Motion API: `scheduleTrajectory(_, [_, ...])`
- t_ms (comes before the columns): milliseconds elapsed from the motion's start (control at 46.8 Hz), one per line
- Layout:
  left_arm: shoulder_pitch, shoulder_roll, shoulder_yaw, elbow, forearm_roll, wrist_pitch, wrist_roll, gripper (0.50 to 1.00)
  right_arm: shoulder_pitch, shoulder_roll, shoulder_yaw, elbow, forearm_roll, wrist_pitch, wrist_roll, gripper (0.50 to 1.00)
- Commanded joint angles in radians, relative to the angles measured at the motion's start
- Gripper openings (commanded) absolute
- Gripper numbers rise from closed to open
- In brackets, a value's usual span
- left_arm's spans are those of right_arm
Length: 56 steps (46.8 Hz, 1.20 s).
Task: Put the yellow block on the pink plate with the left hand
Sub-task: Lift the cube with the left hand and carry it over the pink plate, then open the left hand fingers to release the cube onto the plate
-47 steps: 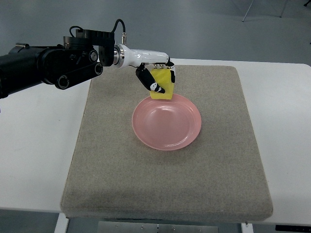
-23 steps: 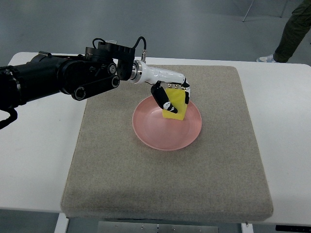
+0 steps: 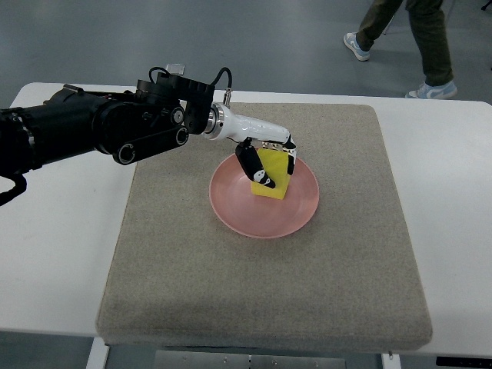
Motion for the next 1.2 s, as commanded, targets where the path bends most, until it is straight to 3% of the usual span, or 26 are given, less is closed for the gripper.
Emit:
scheduleTrajectory(0, [0.000, -0.002, -0.001, -0.001, 0.000, 0.016, -0.001, 0.676, 0.000, 0.000, 0.000, 0.000, 0.000, 0.000, 0.000, 0.924])
scheduleTrajectory(21, [0.001, -0.002, -0.001, -0.001, 0.000, 0.019, -0.001, 0.717, 0.000, 0.000, 0.000, 0.000, 0.001, 0.000, 0.000, 0.924])
scheduleTrajectory(85, [0.000, -0.002, -0.001, -0.002, 0.000, 0.020, -0.001, 0.750, 0.000, 0.000, 0.000, 0.000, 0.000, 0.000, 0.000, 0.924])
scheduleTrajectory(171, [-0.002, -0.002, -0.001, -0.008, 0.000, 0.022, -0.001, 0.846, 0.000, 0.000, 0.000, 0.000, 0.000, 0.000, 0.000, 0.924])
scheduleTrajectory(363, [-0.003, -0.002, -0.002, -0.013, -0.002, 0.023, 0.001, 0.962, 0.000, 0.000, 0.000, 0.000, 0.000, 0.000, 0.000, 0.924])
scheduleTrajectory(512, [-0.003, -0.002, -0.001, -0.013, -0.002, 0.023, 0.002, 0.988, 0.000, 0.000, 0.000, 0.000, 0.000, 0.000, 0.000, 0.924])
scheduleTrajectory(982, [-0.019, 0.066, -0.003, 0.007, -0.003, 0.023, 0.004, 0.988, 0.000, 0.000, 0.000, 0.000, 0.000, 0.000, 0.000, 0.924])
scheduleTrajectory(1174, [-0.009, 0.074, -0.001, 0.119, -0.003, 0.023, 0.004, 0.988, 0.000, 0.000, 0.000, 0.000, 0.000, 0.000, 0.000, 0.924])
